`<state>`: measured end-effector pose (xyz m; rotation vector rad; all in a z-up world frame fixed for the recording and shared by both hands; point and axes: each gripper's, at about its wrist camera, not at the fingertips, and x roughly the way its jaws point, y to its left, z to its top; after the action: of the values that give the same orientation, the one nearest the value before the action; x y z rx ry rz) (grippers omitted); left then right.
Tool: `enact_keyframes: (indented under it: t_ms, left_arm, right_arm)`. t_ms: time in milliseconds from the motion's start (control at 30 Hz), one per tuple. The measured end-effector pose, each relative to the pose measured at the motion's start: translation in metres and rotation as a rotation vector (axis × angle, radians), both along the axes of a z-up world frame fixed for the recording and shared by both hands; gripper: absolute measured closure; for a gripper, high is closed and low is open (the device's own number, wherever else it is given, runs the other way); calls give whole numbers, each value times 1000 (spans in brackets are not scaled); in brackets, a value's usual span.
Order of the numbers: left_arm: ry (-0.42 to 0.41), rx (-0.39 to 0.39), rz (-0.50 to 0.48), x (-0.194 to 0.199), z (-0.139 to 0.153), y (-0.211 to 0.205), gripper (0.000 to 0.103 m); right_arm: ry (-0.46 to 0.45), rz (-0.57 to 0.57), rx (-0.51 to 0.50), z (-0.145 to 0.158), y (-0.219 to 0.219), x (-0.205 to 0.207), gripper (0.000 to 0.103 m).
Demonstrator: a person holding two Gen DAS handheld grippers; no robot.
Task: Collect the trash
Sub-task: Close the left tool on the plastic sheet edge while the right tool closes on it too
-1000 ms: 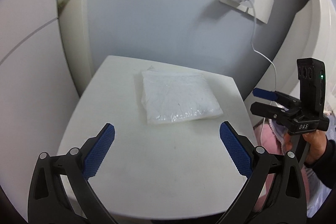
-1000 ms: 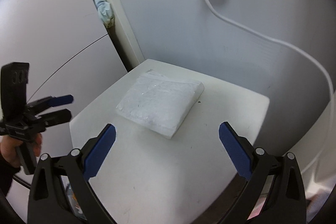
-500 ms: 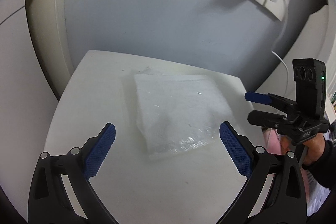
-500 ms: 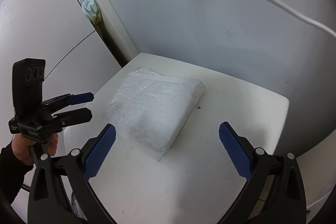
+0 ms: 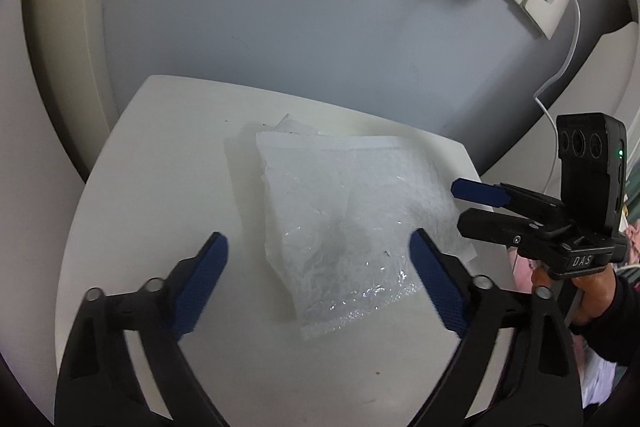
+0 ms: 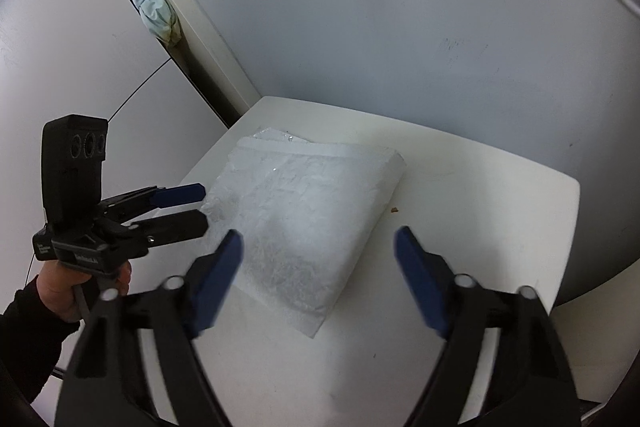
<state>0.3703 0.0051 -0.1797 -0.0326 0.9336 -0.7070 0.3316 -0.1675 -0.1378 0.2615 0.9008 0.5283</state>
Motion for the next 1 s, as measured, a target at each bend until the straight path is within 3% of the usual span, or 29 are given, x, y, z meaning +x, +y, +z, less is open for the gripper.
enact_keyframes:
  t_ms: [233,533,733,800,1000]
  left_arm:
    - [4,0,-5,6,-2,-9,31]
    - [1,5,-7,5,-5,-23,49]
    - [-9,1,25,6,-5,-25,75]
    - [-20,2,34,5,-2,-21,85]
    - [-55,1,45,-4,11,-16,94]
  right_arm:
    - [33,-5,-11,-6,3,6,30]
    - [33,-10,-3,-10,7,9,46]
    - [28,-46,-21,-11,5,8,58]
    - [25,-60,-20,-11,3,7,67]
    - [-3,-67,-20,-1,0,0,76]
